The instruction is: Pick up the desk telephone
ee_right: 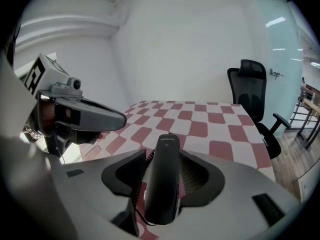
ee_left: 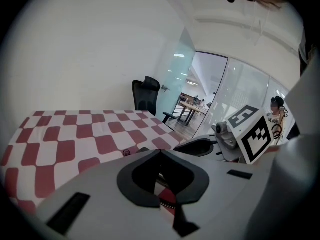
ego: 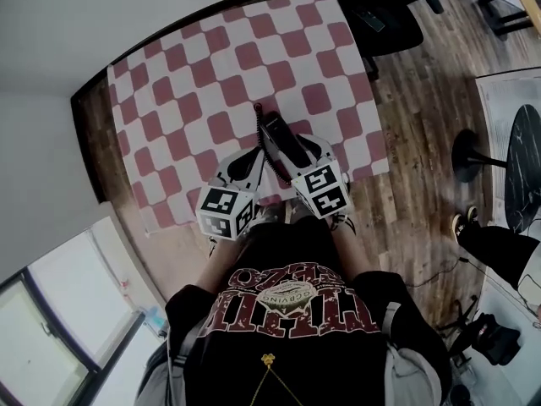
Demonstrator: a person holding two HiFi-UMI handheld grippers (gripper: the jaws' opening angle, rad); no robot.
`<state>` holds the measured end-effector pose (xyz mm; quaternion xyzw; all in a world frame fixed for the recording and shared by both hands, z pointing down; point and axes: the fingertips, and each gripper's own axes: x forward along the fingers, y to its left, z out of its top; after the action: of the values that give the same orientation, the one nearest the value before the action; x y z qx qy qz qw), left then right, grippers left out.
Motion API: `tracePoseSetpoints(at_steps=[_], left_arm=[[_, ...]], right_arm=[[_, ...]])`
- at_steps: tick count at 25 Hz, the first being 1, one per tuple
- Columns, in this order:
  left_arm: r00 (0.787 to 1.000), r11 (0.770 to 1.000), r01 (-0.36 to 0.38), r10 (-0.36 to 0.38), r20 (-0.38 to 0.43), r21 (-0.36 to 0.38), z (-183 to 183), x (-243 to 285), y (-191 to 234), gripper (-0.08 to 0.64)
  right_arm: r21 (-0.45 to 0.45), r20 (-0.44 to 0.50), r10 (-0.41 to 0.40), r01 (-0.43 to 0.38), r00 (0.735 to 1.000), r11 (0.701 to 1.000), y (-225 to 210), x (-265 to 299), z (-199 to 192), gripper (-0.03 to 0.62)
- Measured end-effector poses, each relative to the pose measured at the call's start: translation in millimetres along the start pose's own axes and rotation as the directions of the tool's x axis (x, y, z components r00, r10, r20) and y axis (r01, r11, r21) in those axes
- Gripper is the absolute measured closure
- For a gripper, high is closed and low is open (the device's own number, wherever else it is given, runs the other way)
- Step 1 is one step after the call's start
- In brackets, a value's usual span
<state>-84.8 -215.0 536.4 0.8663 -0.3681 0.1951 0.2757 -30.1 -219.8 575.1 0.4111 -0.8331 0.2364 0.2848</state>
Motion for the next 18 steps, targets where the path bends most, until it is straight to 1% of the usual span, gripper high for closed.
tracePoseSetpoints(at_steps=[1, 3, 5, 8, 13, 16, 18], left_arm=[[1.0, 1.0, 0.001, -0.001, -0.005, -0.004, -2.2, -0.1, 0.5, 0.557], [1.0, 1.0, -0.003, 0.003, -0.012, -0.01, -5.2, -0.6, 1.8, 0.557], [1.0, 1.0, -0.01, 0.009, -0.013, -0.014, -6.4, -0.1, 4.1, 0.557], [1.0, 1.0, -0.015, 0.015, -0.012, -0.025, -8.3, 0.2, 7.4, 0.557], [1.0, 0.999, -0.024, 0.024, -0.012, -0.034, -10.7, -1.7, 11.9, 0.557], [1.0, 0.999, -0.028, 0.027, -0.011, -0.04, -13.4, -2.3, 14.7, 0.557], [0.999, 0.998, -0.032, 0.032, -0.011, -0.05, -16.2, -3.8, 16.9, 0.557]], right_arm=[[-0.001, -0.02, 0.001, -0.001, 1.0, 1.0, 0.3, 3.1, -2.5, 0.372], [-0.011, -0.057, 0.011, -0.011, 0.998, 1.0, 0.9, 10.1, -6.1, 0.327], [-0.028, -0.082, 0.012, -0.015, 0.997, 0.999, -1.2, 17.4, -7.6, 0.29], [-0.039, -0.113, -0.007, 0.002, 0.994, 0.999, -6.2, 26.6, -12.6, 0.256], [-0.02, -0.18, 0.002, -0.006, 0.984, 1.0, -7.7, 44.5, -27.3, 0.252], [-0.013, -0.207, -0.017, 0.014, 0.978, 1.0, -11.4, 54.7, -34.1, 0.252], [0.01, -0.224, -0.023, 0.026, 0.974, 1.0, -11.7, 60.0, -39.6, 0.249]])
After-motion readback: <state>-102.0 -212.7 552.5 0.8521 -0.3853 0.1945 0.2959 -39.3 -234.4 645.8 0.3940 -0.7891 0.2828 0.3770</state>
